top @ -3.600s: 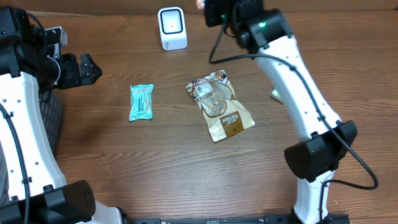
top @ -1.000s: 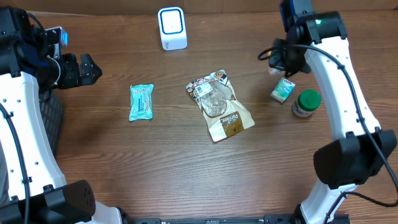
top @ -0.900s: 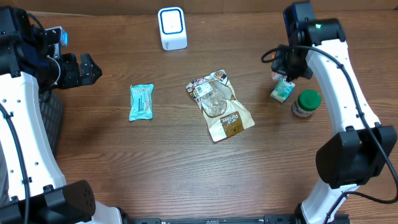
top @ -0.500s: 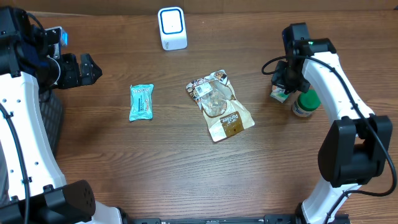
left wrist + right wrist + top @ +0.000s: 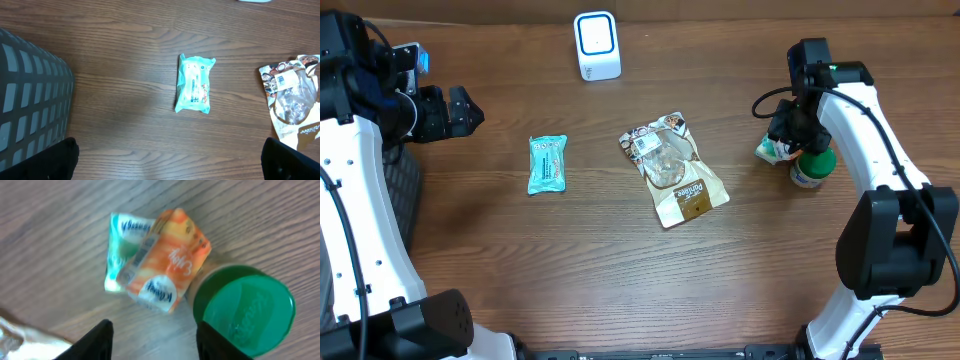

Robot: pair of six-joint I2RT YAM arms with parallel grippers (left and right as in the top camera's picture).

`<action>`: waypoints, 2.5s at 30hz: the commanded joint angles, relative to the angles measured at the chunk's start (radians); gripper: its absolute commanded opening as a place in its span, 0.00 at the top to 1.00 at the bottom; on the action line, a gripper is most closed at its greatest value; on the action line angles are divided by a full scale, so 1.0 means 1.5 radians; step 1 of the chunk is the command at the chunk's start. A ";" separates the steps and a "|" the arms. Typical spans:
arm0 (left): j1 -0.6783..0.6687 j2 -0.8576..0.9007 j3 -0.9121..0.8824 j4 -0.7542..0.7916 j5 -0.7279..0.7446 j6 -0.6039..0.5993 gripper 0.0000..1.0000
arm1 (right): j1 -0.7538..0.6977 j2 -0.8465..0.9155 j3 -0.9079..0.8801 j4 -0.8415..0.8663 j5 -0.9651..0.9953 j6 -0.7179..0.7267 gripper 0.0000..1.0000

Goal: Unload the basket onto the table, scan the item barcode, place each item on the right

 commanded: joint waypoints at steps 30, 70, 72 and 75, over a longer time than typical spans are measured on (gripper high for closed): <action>-0.002 -0.003 0.008 0.001 0.008 0.013 0.00 | 0.401 0.165 0.040 0.236 -0.251 -0.085 0.56; -0.002 -0.003 0.008 0.001 0.008 0.013 0.00 | 0.087 0.052 -0.023 0.088 -0.245 -0.186 0.55; -0.002 -0.003 0.008 0.001 0.007 0.013 0.00 | 0.087 0.052 -0.040 0.101 -0.245 -0.188 0.55; -0.002 -0.003 0.008 0.030 0.008 0.010 0.01 | 0.088 0.052 -0.053 0.108 -0.245 -0.188 0.55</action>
